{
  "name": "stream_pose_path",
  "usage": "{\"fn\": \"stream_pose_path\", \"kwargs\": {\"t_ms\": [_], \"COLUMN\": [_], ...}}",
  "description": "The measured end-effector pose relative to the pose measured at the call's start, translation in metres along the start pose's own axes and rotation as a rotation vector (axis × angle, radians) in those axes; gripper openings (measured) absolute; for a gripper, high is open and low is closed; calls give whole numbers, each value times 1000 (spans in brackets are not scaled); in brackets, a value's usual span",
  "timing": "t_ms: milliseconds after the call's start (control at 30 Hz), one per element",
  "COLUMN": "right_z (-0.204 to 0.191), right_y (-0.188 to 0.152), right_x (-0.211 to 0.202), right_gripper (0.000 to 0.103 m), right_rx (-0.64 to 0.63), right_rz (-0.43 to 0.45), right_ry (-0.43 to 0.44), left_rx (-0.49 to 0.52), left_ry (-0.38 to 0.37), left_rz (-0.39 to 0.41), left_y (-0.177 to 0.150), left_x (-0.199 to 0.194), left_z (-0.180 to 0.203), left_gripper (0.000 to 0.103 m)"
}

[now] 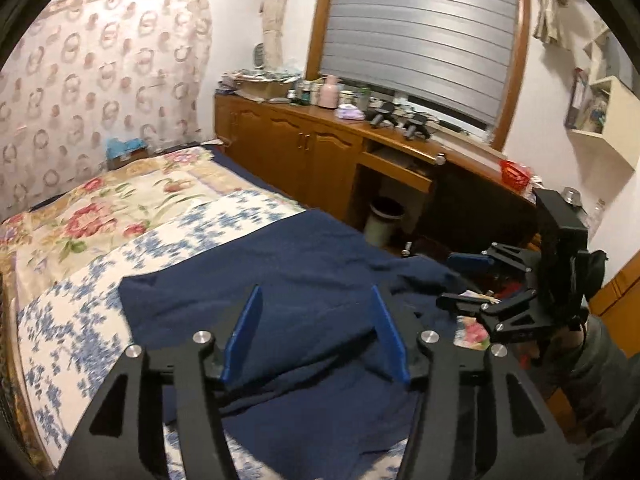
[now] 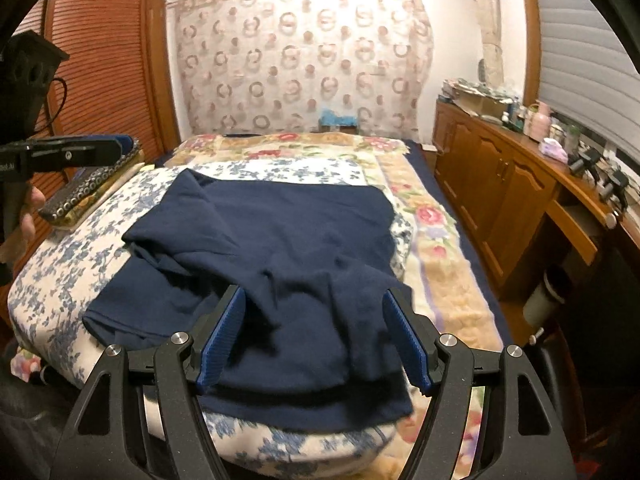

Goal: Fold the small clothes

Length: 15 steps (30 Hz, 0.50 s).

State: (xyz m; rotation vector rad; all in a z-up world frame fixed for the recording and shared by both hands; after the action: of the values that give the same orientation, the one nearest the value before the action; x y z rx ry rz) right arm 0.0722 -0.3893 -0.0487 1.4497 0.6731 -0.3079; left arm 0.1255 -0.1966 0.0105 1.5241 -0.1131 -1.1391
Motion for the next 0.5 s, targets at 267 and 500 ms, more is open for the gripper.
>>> {"fn": "stream_pose_path", "kwargs": {"t_ms": [267, 500], "right_z": [-32, -62], "right_y": [4, -6], "right_x": [42, 86], "right_gripper": [73, 64], "right_rx": [-58, -158], "right_rz": [-57, -157], "right_ry": [84, 91], "left_rx": [-94, -152], "left_ry": [154, 240], "left_rz": [-1, -17], "left_y": [-41, -76], "left_x": [-13, -27], "left_z": [-65, -96], "left_gripper": [55, 55]}}
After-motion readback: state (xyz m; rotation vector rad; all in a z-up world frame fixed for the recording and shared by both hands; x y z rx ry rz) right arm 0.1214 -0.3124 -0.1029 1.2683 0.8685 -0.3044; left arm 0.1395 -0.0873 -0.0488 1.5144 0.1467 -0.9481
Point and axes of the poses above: each gripper's, at about its wrist camera, not at the fingertips, and x roughly the way its jaws point, z to its right, y to its top, the point moved 5 cm from there along x, roughly the way its jaws point, and after that the axes turned 2 degrees about x, right-handed, at the moved point
